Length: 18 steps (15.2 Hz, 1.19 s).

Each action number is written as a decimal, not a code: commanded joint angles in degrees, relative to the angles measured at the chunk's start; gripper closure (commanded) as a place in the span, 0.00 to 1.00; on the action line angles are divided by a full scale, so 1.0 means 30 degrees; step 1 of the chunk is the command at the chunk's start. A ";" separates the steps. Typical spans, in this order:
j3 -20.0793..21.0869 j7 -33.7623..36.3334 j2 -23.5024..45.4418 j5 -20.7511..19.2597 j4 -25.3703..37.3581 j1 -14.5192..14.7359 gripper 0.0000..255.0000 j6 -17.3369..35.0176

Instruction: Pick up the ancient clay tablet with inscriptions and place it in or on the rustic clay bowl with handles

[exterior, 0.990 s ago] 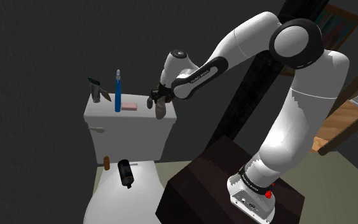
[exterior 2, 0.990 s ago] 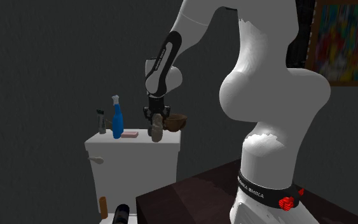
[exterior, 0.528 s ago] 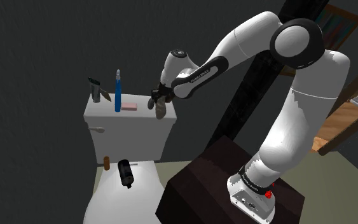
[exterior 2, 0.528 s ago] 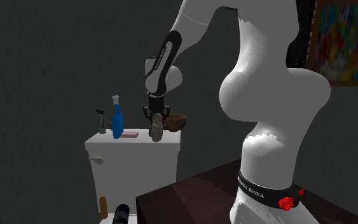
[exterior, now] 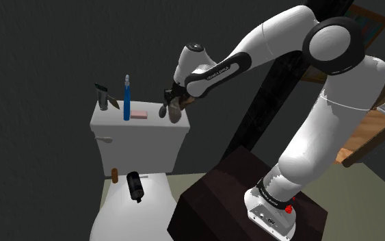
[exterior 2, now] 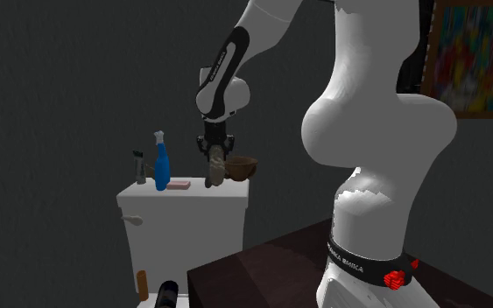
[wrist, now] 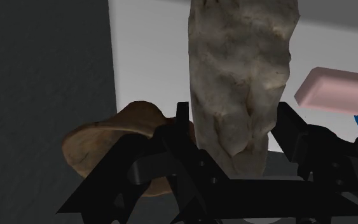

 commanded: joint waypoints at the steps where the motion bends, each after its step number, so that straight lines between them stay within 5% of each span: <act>1: 0.0127 -0.0327 -0.0333 0.0370 0.0127 -0.0072 1.00 -0.0412; 18: 0.0643 -0.2570 -0.2984 0.2888 0.1549 -0.0300 1.00 -0.4194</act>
